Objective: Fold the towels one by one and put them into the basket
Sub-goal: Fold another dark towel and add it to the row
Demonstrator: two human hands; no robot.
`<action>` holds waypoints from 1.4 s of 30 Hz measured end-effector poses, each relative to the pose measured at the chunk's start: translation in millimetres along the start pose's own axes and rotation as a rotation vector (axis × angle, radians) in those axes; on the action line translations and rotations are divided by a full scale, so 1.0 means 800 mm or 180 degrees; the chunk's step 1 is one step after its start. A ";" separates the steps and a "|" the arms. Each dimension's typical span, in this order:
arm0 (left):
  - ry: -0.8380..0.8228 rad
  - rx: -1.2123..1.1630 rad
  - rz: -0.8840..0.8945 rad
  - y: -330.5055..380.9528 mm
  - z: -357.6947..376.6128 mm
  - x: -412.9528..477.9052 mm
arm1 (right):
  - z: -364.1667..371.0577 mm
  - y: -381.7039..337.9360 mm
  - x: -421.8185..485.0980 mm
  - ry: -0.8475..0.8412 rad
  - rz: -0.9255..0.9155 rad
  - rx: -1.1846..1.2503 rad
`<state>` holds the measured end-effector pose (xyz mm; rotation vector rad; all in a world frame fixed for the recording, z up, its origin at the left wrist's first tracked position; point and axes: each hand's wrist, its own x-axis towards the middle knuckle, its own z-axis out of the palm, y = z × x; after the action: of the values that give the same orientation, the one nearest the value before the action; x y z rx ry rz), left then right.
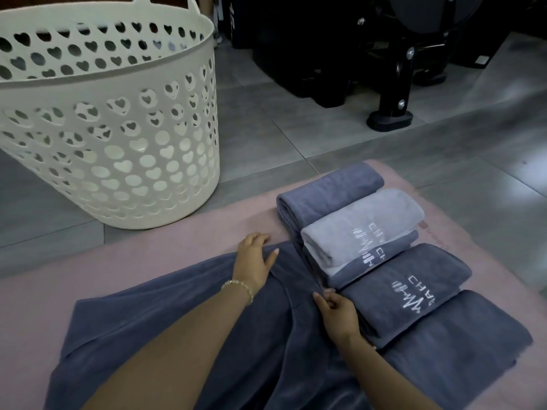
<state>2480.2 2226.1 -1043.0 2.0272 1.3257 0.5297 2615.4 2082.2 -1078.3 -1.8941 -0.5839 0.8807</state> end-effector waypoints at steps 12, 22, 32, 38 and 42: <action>-0.1623 0.0302 0.0145 0.008 -0.003 -0.114 | -0.060 -0.041 -0.083 -0.2593 0.1603 -0.0836; -0.1726 0.0520 0.0029 0.013 0.004 -0.153 | -0.087 0.001 -0.149 -0.1087 0.1276 0.0400; -0.1463 0.0609 0.0077 0.018 0.002 -0.154 | -0.124 0.023 -0.166 -0.0770 0.0816 0.0005; -0.1204 0.0978 -0.0161 0.014 -0.006 -0.091 | -0.096 0.038 -0.147 0.0052 0.0113 -0.0997; -0.1343 0.1324 -0.0444 0.000 -0.009 -0.048 | -0.085 0.050 -0.140 -0.0125 0.0625 -0.0429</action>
<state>2460.2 2193.2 -1037.0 2.1861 1.3720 -0.2525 2598.5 1948.1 -1055.9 -2.0866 -0.4970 1.0284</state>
